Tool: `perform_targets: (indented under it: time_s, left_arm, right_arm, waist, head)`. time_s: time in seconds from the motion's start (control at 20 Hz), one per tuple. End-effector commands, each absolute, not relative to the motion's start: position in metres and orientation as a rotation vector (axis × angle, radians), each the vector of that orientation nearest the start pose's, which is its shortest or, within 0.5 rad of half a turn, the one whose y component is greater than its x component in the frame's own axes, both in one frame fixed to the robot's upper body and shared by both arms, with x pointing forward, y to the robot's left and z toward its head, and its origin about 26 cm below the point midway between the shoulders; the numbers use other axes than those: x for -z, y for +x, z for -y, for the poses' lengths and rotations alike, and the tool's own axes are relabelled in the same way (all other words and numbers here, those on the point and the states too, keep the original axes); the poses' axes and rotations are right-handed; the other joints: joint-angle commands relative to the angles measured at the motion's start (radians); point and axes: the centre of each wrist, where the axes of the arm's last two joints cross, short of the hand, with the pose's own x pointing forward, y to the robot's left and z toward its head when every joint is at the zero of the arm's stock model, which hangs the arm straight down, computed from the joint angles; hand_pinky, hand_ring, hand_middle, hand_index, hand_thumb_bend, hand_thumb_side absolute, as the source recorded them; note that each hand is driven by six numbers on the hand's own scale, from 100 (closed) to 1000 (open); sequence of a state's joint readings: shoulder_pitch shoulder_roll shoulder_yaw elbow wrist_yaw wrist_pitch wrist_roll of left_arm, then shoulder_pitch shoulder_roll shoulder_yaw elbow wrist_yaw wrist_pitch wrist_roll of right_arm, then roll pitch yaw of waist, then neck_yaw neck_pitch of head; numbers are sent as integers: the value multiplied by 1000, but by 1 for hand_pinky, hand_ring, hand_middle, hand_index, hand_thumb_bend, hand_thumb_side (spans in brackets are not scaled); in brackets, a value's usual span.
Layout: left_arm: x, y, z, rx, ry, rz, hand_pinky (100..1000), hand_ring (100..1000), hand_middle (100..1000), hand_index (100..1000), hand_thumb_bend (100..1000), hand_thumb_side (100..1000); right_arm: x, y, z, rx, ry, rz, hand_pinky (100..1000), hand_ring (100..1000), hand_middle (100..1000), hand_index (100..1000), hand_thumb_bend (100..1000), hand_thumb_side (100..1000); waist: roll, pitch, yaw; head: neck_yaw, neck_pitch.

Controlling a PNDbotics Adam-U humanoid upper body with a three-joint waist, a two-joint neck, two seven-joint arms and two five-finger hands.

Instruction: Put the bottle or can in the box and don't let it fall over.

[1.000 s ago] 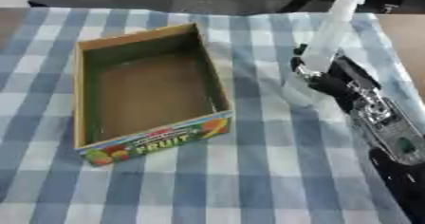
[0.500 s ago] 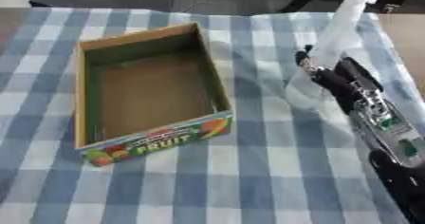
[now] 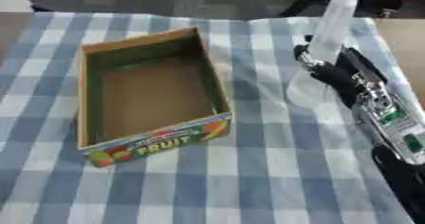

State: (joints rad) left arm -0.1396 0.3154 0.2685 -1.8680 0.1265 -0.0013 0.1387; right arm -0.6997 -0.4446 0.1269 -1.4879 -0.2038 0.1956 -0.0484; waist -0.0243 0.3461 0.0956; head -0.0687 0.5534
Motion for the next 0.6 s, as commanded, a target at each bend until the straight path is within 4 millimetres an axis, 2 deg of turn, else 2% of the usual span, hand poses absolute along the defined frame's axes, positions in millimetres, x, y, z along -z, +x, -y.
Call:
perform_targets:
  time_s: [0.05, 0.2, 0.25, 0.3, 0.6]
  left_arm:
    - [-154, 284, -355, -86, 420, 2071, 1000, 497, 589, 765, 684, 418]
    - [-154, 284, -355, -86, 421, 2071, 1000, 497, 589, 765, 684, 418]
    - [-154, 284, -356, -85, 421, 2071, 1000, 498, 589, 766, 681, 419]
    - [-154, 284, -356, -85, 422, 2069, 1000, 498, 589, 766, 679, 419]
    - [-154, 284, -356, -83, 425, 2069, 1000, 498, 590, 766, 681, 419]
  right_arm:
    - [-249, 398, 253, -416, -134, 2001, 857, 966, 954, 335, 100, 299]
    - [-251, 396, 252, -421, -136, 2003, 857, 966, 954, 335, 100, 299]
    - [-255, 395, 250, -432, -126, 2019, 858, 967, 943, 240, 100, 197]
    - [-260, 393, 248, -446, -109, 2036, 858, 967, 940, 207, 100, 172]
    - [-285, 383, 236, -491, -34, 2091, 859, 966, 933, 201, 100, 148]
  waist:
    - [1, -29, -1]
    - [1, -30, -1]
    - [-2, -37, 0]
    - [-4, -42, 0]
    - [-14, -53, 2]
  head:
    - [0, 5]
    - [0, 5]
    - [-1, 6]
    - [-1, 8]
    - [0, 14]
